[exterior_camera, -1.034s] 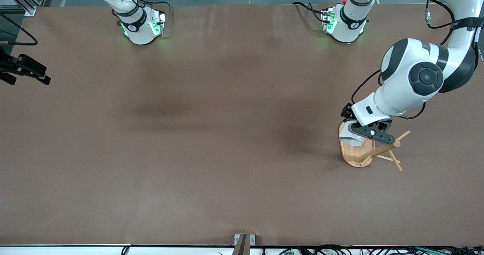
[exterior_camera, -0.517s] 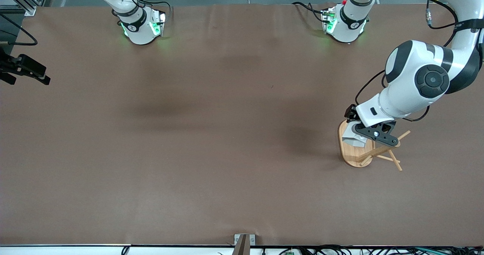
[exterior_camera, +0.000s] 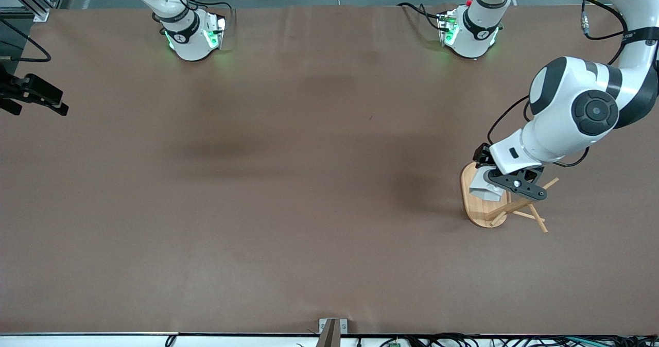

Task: Hang cup on rack
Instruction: 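Slide the mug's handle onto a rack peg with the left gripper, then open the left gripper and raise it away from the mug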

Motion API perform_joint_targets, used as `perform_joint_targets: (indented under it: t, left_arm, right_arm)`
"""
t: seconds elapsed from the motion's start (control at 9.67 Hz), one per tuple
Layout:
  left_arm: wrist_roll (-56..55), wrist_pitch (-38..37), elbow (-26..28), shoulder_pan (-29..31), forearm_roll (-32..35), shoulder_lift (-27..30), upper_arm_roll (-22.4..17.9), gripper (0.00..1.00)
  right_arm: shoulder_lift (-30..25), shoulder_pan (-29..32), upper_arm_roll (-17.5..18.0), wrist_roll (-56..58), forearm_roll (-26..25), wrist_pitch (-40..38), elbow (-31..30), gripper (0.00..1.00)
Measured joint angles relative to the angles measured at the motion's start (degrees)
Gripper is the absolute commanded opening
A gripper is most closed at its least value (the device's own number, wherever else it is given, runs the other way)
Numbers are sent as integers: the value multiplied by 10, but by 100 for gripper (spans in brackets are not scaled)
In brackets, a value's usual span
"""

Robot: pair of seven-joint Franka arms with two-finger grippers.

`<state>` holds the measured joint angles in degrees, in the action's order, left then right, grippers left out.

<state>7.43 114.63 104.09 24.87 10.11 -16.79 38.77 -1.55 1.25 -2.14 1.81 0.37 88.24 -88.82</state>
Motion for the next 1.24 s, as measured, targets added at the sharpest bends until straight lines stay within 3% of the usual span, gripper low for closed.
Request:
perform_joint_targets:
  t: [0.41,0.52,0.62,1.03,1.24]
  left_arm:
    - [11,12,-1,13,0,-16,0,28]
    - [20,13,-2,16,0,-17,0,37]
    - [26,14,-3,20,0,-19,0,99]
    - [23,15,-37,23,0,-27,1,100]
    - [-1,-32,-80,23,-1,-17,5,100]
  right_arm:
    - [0,0,0,0,0,0,-1,99]
    - [0,0,0,0,0,0,-1,99]
    - [0,0,0,0,0,0,-1,100]
    - [0,0,0,0,0,1,-1,100]
    - [0,0,0,0,0,2,-1,100]
